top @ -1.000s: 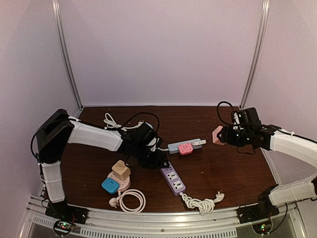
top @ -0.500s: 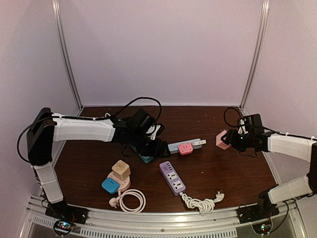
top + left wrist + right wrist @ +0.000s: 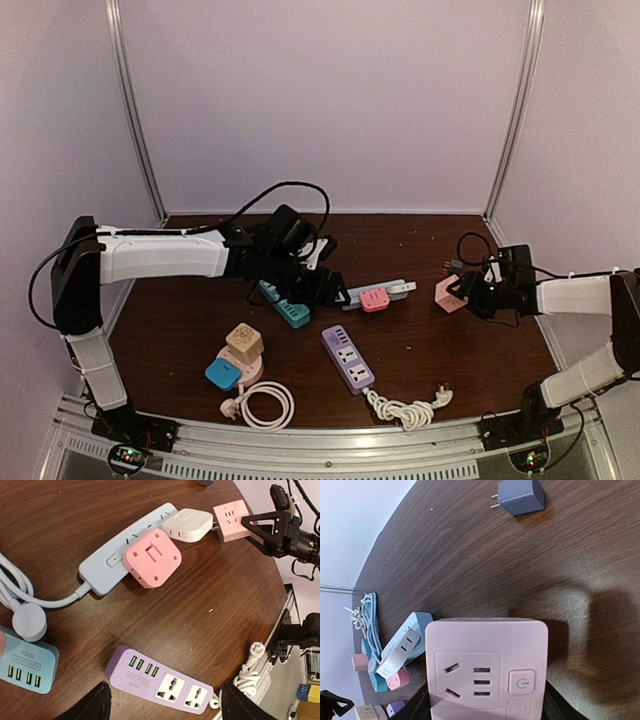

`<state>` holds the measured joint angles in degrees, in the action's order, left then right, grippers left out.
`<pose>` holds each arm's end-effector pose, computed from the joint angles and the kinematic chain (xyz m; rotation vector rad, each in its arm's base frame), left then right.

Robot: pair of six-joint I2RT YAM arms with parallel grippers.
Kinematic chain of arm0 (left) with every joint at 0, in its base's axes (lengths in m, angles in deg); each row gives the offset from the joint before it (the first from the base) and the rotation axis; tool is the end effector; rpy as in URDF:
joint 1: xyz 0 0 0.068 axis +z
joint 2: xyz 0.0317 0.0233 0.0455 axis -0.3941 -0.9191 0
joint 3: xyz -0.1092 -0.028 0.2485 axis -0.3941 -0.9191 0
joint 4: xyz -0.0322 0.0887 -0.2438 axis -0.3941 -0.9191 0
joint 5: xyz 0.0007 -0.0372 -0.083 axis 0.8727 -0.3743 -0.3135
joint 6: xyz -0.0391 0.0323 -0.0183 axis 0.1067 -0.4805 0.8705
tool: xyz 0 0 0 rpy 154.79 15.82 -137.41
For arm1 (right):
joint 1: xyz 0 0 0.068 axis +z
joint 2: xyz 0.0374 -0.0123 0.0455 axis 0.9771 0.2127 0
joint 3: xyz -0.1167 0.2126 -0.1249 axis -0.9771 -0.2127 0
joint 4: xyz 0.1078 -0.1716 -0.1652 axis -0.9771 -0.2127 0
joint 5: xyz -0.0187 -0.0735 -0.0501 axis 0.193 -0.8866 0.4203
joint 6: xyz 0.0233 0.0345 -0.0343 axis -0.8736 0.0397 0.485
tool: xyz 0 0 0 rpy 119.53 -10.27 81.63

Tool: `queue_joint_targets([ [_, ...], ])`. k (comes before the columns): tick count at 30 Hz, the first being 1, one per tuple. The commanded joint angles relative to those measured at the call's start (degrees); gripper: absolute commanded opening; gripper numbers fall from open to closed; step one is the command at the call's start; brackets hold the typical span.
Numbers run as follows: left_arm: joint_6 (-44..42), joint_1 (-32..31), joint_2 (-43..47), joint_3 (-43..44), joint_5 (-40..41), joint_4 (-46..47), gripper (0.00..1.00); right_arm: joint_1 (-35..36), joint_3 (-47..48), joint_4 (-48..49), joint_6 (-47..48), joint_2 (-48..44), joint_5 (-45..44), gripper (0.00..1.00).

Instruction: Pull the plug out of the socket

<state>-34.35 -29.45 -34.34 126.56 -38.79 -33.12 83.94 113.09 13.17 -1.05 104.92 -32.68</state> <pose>0.2373 -0.3264 0.2321 0.4522 2.6302 -0.9594 0.2449 0.0419 0.1604 0.5161 2.3760 0.9088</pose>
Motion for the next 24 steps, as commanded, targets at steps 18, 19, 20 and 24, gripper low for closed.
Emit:
queue_joint_targets([
  [18,1.9,0.1,6.76,-0.76,4.08,3.03,0.79,-1.97,-1.37,-10.85,5.0,-8.07,-7.54,0.83],
  [19,1.73,0.23,7.02,-0.92,3.97,3.05,0.79,-1.88,-1.16,-11.74,5.34,-8.65,-8.04,0.83],
  [20,1.55,0.41,7.29,-1.21,3.93,3.24,0.79,-1.79,-0.98,-12.48,5.69,-9.33,-8.28,0.84],
  [24,1.16,1.12,8.72,-3.55,3.32,4.48,0.79,0.37,1.36,-15.86,6.38,-11.45,-11.13,0.84],
])
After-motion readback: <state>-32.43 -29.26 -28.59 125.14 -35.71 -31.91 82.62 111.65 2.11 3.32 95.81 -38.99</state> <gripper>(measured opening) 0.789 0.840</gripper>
